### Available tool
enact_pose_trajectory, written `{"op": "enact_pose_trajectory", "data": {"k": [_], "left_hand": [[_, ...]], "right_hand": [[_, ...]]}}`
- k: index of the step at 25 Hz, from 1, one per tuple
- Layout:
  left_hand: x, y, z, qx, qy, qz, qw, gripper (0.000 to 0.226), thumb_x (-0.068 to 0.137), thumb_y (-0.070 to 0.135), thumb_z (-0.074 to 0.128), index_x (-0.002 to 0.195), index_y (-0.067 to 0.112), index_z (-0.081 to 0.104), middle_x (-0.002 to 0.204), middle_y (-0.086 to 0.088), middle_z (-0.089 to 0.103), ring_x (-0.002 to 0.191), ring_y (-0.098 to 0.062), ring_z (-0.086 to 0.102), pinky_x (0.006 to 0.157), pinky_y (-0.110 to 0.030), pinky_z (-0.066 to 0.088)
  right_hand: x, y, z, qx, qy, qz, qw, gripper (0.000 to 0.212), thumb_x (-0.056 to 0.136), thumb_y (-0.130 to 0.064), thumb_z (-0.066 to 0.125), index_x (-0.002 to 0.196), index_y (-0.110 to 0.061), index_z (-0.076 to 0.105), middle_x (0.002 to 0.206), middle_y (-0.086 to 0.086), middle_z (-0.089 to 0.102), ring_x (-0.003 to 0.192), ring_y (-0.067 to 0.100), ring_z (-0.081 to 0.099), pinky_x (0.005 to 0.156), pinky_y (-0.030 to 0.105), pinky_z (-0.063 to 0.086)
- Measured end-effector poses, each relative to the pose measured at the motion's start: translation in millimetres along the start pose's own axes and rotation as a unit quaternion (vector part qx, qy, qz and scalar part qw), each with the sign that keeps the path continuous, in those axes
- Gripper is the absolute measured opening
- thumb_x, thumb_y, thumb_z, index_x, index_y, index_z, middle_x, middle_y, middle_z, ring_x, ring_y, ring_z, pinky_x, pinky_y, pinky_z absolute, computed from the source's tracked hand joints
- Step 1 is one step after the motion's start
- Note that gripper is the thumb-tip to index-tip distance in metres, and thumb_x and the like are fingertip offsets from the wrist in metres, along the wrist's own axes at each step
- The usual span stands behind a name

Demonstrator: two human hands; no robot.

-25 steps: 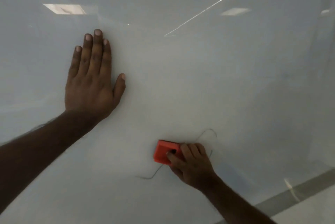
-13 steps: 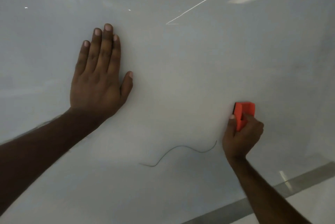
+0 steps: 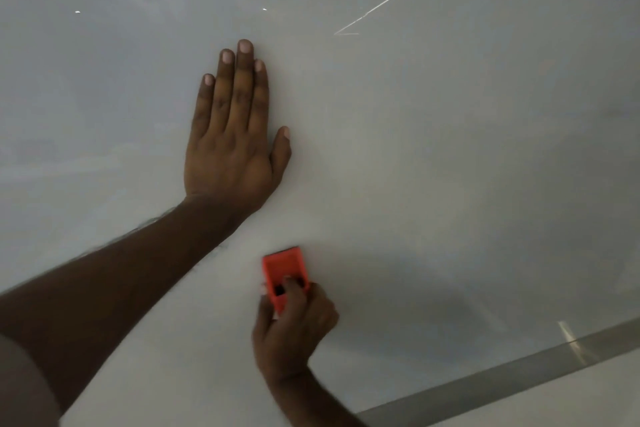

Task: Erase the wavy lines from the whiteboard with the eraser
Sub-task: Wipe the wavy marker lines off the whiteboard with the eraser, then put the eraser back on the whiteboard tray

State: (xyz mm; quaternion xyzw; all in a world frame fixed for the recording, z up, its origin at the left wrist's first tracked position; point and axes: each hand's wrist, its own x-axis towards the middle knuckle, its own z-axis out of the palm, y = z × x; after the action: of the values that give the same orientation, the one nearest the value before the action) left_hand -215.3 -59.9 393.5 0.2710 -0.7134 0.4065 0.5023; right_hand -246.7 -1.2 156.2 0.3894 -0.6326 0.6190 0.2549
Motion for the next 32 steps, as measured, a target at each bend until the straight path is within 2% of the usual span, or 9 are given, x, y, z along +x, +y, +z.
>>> {"op": "enact_pose_trajectory", "data": {"k": [2, 5, 10, 14, 16, 18, 21, 26, 32], "left_hand": [[0.4, 1.4, -1.0, -0.003, -0.007, -0.004, 1.000, 0.069, 0.106, 0.040, 0.031, 0.160, 0.000, 0.013, 0.168, -0.022, 0.014, 0.157, -0.034, 0.011, 0.129, -0.043, 0.005], [-2.9, -0.5, -10.1, -0.024, -0.045, 0.008, 0.999, 0.069, 0.107, 0.040, 0.032, 0.160, 0.000, 0.013, 0.168, -0.020, 0.011, 0.157, -0.033, 0.008, 0.129, -0.042, 0.004], [-50.8, -32.5, -41.9, -0.055, -0.160, 0.100, 0.981, 0.070, 0.105, 0.043, 0.033, 0.161, 0.006, 0.014, 0.170, -0.011, 0.007, 0.158, -0.025, 0.004, 0.129, -0.041, 0.007], [-142.6, -59.2, -77.9, -0.138, -0.252, 0.099, 0.953, 0.072, 0.099, 0.059, 0.041, 0.155, 0.014, 0.039, 0.161, -0.007, 0.039, 0.153, -0.022, 0.028, 0.123, -0.042, 0.029], [-192.2, -62.9, -93.0, -0.161, -0.324, 0.138, 0.922, 0.072, 0.091, 0.067, 0.050, 0.146, 0.020, 0.050, 0.147, -0.001, 0.056, 0.138, -0.017, 0.046, 0.113, -0.037, 0.043], [-230.1, -58.7, -98.5, -0.164, -0.378, 0.150, 0.899, 0.072, 0.081, 0.063, 0.068, 0.138, 0.022, 0.056, 0.136, 0.004, 0.064, 0.124, -0.014, 0.059, 0.104, -0.030, 0.049], [-265.9, -46.1, -95.4, -0.188, -0.413, 0.074, 0.888, 0.066, 0.072, 0.042, 0.087, 0.129, 0.019, 0.061, 0.123, 0.003, 0.069, 0.107, -0.018, 0.070, 0.091, -0.031, 0.056], [-312.4, -30.0, -89.4, -0.225, -0.448, -0.032, 0.865, 0.060, 0.074, 0.030, 0.087, 0.128, 0.023, 0.062, 0.119, 0.003, 0.062, 0.091, -0.017, 0.067, 0.076, -0.022, 0.048], [-363.7, -8.6, -80.4, -0.191, -0.440, -0.056, 0.875, 0.068, 0.057, 0.035, 0.097, 0.119, 0.018, 0.073, 0.111, 0.002, 0.071, 0.094, -0.022, 0.070, 0.078, -0.032, 0.057]], "right_hand": [[-16.5, -22.2, 7.9, 0.000, -0.049, -0.034, 0.998, 0.029, 0.097, -0.043, 0.045, 0.114, -0.022, 0.054, 0.103, 0.010, 0.046, 0.083, 0.031, 0.045, 0.073, 0.039, 0.030], [-37.0, -43.3, 10.8, 0.029, -0.119, -0.143, 0.982, 0.028, 0.099, -0.045, 0.052, 0.117, -0.024, 0.054, 0.098, 0.005, 0.048, 0.083, 0.028, 0.048, 0.072, 0.036, 0.035], [-50.3, -45.1, -3.1, 0.094, -0.253, -0.218, 0.938, 0.035, 0.099, -0.058, 0.050, 0.116, -0.027, 0.053, 0.105, -0.002, 0.048, 0.091, 0.017, 0.048, 0.079, 0.028, 0.035], [-39.8, -17.4, -15.7, 0.104, -0.310, -0.252, 0.911, 0.039, 0.097, -0.054, 0.056, 0.121, -0.024, 0.052, 0.113, 0.001, 0.054, 0.097, 0.021, 0.051, 0.081, 0.034, 0.038], [-32.7, -1.4, -20.7, 0.123, -0.316, -0.265, 0.903, 0.043, 0.091, -0.045, 0.067, 0.119, -0.018, 0.050, 0.113, 0.003, 0.058, 0.099, 0.022, 0.054, 0.084, 0.036, 0.041], [-27.4, 11.3, -24.9, 0.121, -0.328, -0.289, 0.891, 0.053, 0.081, -0.038, 0.077, 0.118, -0.015, 0.047, 0.114, 0.006, 0.060, 0.101, 0.022, 0.054, 0.090, 0.035, 0.042], [-30.5, 23.5, -31.1, 0.095, -0.385, -0.316, 0.862, 0.067, 0.073, -0.038, 0.086, 0.122, -0.016, 0.046, 0.117, 0.005, 0.059, 0.104, 0.022, 0.053, 0.092, 0.036, 0.044], [-51.4, 55.5, -42.8, 0.072, -0.432, -0.298, 0.848, 0.061, 0.076, -0.030, 0.081, 0.127, -0.011, 0.052, 0.121, 0.008, 0.061, 0.108, 0.027, 0.058, 0.094, 0.041, 0.048], [-89.6, 92.9, -52.0, 0.040, -0.495, -0.242, 0.833, 0.060, 0.071, -0.018, 0.071, 0.129, -0.009, 0.056, 0.124, 0.008, 0.059, 0.114, 0.026, 0.056, 0.102, 0.040, 0.045]]}}
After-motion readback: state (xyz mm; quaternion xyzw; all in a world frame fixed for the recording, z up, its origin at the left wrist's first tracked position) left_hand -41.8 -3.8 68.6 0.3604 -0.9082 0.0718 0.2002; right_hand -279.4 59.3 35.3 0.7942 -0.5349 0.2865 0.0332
